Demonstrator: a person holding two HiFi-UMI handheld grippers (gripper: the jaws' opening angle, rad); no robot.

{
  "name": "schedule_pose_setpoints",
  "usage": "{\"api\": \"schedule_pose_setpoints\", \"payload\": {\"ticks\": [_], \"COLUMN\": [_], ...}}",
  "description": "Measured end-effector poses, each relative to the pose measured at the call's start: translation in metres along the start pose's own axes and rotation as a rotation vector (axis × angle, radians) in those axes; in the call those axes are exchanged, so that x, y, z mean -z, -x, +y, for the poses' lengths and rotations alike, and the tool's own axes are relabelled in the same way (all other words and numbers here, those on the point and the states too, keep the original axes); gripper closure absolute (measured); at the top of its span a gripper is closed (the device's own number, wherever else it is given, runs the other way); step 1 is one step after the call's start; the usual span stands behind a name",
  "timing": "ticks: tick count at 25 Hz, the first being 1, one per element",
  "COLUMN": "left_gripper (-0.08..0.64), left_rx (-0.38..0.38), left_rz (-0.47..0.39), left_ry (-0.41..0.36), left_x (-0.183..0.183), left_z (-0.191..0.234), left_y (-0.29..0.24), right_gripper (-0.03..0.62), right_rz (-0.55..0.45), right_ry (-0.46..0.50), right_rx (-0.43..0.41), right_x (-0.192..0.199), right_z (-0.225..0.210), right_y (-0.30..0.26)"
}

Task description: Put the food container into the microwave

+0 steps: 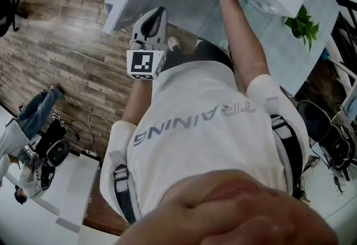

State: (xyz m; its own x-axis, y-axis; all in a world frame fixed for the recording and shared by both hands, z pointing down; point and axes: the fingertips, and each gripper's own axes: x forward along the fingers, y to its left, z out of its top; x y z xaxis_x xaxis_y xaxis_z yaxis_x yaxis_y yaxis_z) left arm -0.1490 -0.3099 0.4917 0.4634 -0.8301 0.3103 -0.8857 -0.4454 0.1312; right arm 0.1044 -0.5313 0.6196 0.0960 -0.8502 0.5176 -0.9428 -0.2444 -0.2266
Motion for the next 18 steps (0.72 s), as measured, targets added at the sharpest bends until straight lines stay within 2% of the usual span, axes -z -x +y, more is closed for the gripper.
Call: {"api": "schedule_pose_setpoints", "payload": {"ticks": [10,13,18], "left_gripper": [0.517,0.517,0.517], "left_rx": [0.018,0.012,0.019], "left_rz": [0.003,0.007,0.001], "left_ry": [0.011,-0.019,0.000], "left_x": [0.001,0.002,-0.001], "left_z": [-0.001,-0.001,-0.001], "left_y": [-0.007,-0.008,-0.009], "right_gripper": [0.558,0.558,0.555], "right_rz": [0.055,0.061,0.057], "right_ry": [0.001,0.009,0.034], "right_rx": [0.043,0.045,0.034], "right_x": [0.005,0.006,0.005], "right_z": [-0.009,-0.009,-0.007], "right_y": [-0.014,-0.017,-0.017]}}
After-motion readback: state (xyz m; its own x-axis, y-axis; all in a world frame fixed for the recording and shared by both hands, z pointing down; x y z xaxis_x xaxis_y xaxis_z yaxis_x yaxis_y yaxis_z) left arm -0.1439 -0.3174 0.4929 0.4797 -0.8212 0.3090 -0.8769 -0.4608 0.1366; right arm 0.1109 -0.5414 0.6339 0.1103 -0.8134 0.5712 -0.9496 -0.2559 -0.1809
